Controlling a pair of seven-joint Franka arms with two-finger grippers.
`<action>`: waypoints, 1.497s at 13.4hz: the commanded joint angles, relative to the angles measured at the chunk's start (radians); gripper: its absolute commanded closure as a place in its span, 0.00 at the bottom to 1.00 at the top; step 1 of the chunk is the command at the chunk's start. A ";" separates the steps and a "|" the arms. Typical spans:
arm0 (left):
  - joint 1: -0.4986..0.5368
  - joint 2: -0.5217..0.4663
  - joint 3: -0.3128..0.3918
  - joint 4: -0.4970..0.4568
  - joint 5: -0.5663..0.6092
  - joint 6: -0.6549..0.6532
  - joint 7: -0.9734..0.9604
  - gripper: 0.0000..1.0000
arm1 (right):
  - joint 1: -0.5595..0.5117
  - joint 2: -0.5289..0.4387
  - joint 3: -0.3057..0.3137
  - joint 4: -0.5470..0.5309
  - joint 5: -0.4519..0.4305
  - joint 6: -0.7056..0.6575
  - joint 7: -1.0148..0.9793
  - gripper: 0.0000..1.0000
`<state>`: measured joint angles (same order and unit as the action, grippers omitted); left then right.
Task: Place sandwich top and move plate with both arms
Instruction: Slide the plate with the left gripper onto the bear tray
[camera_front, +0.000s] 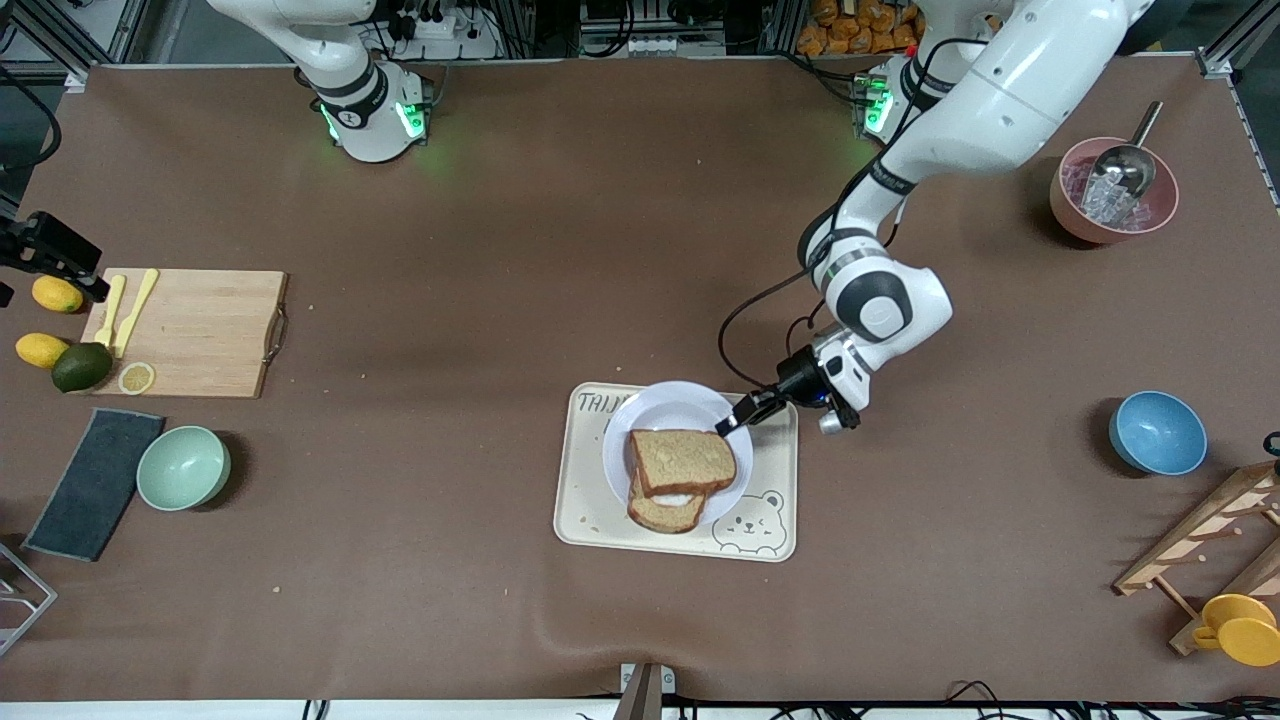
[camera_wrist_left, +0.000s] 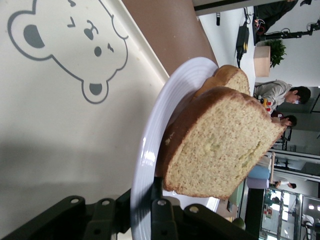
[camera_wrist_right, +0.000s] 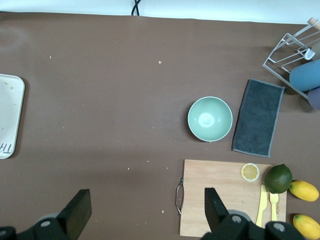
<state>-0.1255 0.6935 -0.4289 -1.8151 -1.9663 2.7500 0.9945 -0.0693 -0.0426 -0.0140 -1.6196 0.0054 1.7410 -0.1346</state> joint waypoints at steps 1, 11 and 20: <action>-0.055 0.067 -0.001 0.083 -0.049 0.056 0.007 1.00 | -0.007 0.012 0.006 0.026 0.010 -0.024 0.004 0.00; -0.103 0.098 0.026 0.145 -0.065 0.141 0.010 0.00 | -0.004 0.012 0.006 0.026 0.008 -0.028 0.006 0.00; -0.086 0.011 0.026 0.143 0.071 0.397 0.027 0.00 | -0.003 0.012 0.008 0.027 0.008 -0.028 0.004 0.00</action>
<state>-0.2145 0.7360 -0.4080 -1.6591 -1.9427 3.1021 1.0133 -0.0693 -0.0426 -0.0113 -1.6194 0.0054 1.7306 -0.1345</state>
